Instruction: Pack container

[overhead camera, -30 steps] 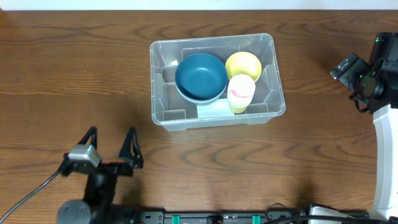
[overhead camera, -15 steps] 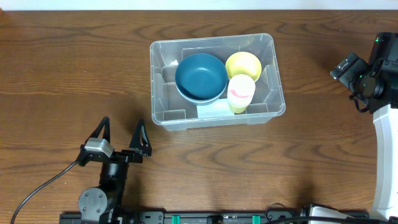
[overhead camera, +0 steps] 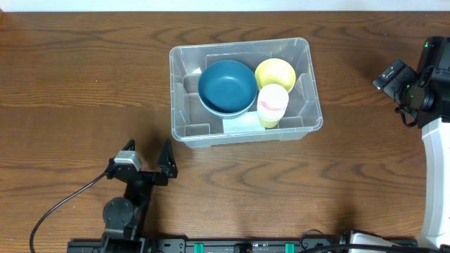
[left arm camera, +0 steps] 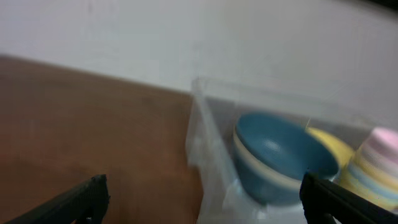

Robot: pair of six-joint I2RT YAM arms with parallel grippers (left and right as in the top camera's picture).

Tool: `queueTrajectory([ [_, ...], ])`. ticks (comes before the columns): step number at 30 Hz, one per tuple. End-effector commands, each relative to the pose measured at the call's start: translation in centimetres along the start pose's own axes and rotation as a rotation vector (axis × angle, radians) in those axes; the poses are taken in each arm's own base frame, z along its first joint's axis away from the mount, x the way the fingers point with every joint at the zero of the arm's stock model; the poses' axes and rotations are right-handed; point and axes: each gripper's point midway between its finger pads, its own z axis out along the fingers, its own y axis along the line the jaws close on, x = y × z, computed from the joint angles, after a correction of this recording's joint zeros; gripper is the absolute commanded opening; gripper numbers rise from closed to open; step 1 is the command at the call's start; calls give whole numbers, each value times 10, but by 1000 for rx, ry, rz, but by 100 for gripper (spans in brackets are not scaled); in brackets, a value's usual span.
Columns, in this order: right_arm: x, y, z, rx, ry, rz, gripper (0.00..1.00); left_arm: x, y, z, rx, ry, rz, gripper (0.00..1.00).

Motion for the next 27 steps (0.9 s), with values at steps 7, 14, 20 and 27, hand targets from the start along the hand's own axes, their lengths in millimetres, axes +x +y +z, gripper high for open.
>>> queueTrajectory([
  [7,-2,-2,0,6,-4,13,99,23,11,-2,-46,89,19,98],
  [14,-2,-2,0,6,-4,13,99,23,11,-2,-47,90,19,98],
  [20,-2,-2,0,6,-4,13,99,23,11,-2,-47,91,19,98],
  [27,-2,-2,0,6,-4,13,99,23,11,-2,-47,91,19,98],
])
